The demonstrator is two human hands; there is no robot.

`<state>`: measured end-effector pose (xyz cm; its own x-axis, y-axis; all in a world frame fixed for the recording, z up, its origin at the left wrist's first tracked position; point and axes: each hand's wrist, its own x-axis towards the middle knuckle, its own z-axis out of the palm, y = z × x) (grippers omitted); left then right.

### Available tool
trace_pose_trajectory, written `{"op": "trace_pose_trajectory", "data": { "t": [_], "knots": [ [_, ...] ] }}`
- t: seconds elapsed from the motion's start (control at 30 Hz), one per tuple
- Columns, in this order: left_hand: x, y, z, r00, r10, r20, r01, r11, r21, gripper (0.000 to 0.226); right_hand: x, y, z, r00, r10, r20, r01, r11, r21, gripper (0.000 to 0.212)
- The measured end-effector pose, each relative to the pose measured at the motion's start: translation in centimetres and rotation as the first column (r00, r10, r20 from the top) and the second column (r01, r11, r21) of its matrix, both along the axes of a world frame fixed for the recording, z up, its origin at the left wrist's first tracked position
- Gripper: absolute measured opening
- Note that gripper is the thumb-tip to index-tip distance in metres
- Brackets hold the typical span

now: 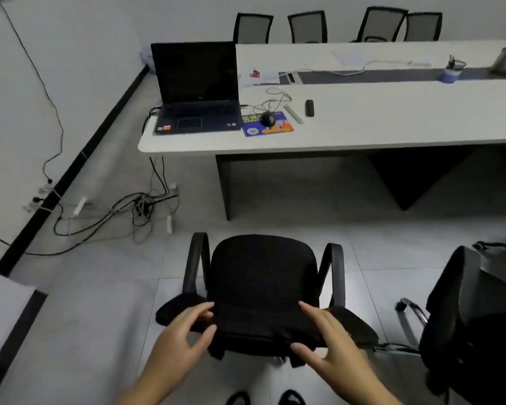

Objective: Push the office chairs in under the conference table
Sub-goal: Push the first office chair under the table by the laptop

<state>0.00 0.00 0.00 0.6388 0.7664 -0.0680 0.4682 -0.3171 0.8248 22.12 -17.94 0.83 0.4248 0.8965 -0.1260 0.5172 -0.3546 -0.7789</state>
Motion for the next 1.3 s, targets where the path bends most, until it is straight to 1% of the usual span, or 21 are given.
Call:
{"op": "trace_pose_trajectory", "data": {
  "t": [0.03,0.07,0.1,0.13,0.17,0.2,0.23,0.27,0.3,0.33,0.37,0.43,0.53,0.67,0.73,0.83,0.93,1.0,1.07,1.13,1.3],
  "knots": [
    [0.0,0.8,-0.3,0.995,-0.055,-0.081,0.056,0.998,0.017,0.033,0.0,0.6,-0.6,0.999,0.036,0.030,-0.034,0.997,-0.066,0.079],
    [0.1,1.4,-0.6,0.975,-0.126,-0.182,0.139,0.988,0.060,0.036,-0.2,1.0,-1.3,0.988,0.089,0.128,-0.074,0.990,-0.122,0.077],
    [0.0,2.0,-1.4,0.944,-0.174,-0.281,0.209,0.972,0.102,0.050,-0.4,1.3,-2.0,0.968,0.133,0.213,-0.093,0.978,-0.188,0.072],
    [0.1,2.4,-1.7,0.917,-0.218,-0.334,0.281,0.947,0.156,0.066,-0.6,1.4,-2.6,0.937,0.145,0.318,-0.084,0.976,-0.199,0.065],
    [0.3,2.7,-2.2,0.888,-0.250,-0.385,0.344,0.918,0.199,0.074,-0.7,1.6,-3.3,0.902,0.156,0.403,-0.068,0.972,-0.225,0.060],
    [0.3,3.0,-2.7,0.864,-0.278,-0.419,0.402,0.882,0.245,0.073,-0.9,1.8,-3.8,0.869,0.175,0.463,-0.067,0.968,-0.241,0.055],
    [0.4,3.3,-3.3,0.848,-0.290,-0.444,0.449,0.838,0.311,0.062,-1.0,2.0,-4.3,0.851,0.166,0.498,-0.036,0.965,-0.261,0.052],
    [0.5,3.8,-3.6,0.842,-0.290,-0.455,0.475,0.798,0.370,0.049,-1.0,2.3,-4.9,0.846,0.133,0.516,-0.005,0.970,-0.243,0.050],
    [0.7,4.3,-3.9,0.835,-0.288,-0.469,0.492,0.773,0.401,0.037,-0.9,2.6,-4.9,0.847,0.120,0.518,0.026,0.964,-0.265,0.048],
    [1.0,4.8,-3.9,0.832,-0.284,-0.477,0.498,0.762,0.414,0.031,-0.7,3.0,-5.1,0.849,0.111,0.517,0.043,0.960,-0.278,0.047],
    [1.3,5.2,-4.0,0.818,-0.291,-0.496,0.511,0.764,0.394,0.034,-0.4,3.2,-5.2,0.848,0.111,0.518,0.061,0.951,-0.304,0.047],
    [1.9,5.8,-4.2,0.811,-0.297,-0.504,0.530,0.739,0.416,0.036,0.0,3.5,-5.4,0.844,0.102,0.527,0.083,0.945,-0.316,0.048],
    [2.8,7.2,-3.9,0.826,-0.323,-0.461,0.534,0.709,0.461,0.032,0.5,3.9,-5.0,0.836,0.080,0.543,0.081,0.960,-0.267,0.055],
    [4.0,9.7,-3.4,0.808,-0.351,-0.473,0.570,0.670,0.476,0.025,0.7,4.7,-4.8,0.828,0.094,0.552,0.068,0.962,-0.265,0.056],
    [4.8,10.6,-3.3,0.810,-0.351,-0.470,0.566,0.677,0.470,0.022,1.2,5.3,-5.0,0.818,0.097,0.567,0.074,0.960,-0.271,0.051],
    [6.5,11.7,-3.8,0.820,-0.341,-0.460,0.553,0.676,0.487,0.020,3.1,6.7,-5.0,0.783,0.077,0.617,0.130,0.950,-0.283,0.045],
    [9.2,12.7,-3.9,0.830,-0.316,-0.460,0.535,0.686,0.493,0.018,6.1,8.4,-5.1,0.756,0.053,0.652,0.196,0.932,-0.304,0.038],
    [11.4,13.6,-4.0,0.837,-0.297,-0.460,0.520,0.695,0.496,0.018,8.4,9.5,-4.9,0.757,0.050,0.652,0.212,0.924,-0.317,0.031],
    [13.6,14.8,-4.0,0.837,-0.286,-0.466,0.516,0.696,0.499,0.014,10.7,11.0,-4.8,0.765,0.043,0.642,0.190,0.938,-0.289,0.028],
    [15.8,16.2,-4.2,0.843,-0.275,-0.463,0.504,0.705,0.499,0.014,13.2,12.7,-4.9,0.783,0.077,0.618,0.142,0.944,-0.298,0.032],
    [21.2,19.4,-4.4,0.863,-0.215,-0.457,0.455,0.725,0.517,0.021,19.8,16.7,-5.0,0.802,0.141,0.581,0.077,0.939,-0.335,0.032]
  ]
}}
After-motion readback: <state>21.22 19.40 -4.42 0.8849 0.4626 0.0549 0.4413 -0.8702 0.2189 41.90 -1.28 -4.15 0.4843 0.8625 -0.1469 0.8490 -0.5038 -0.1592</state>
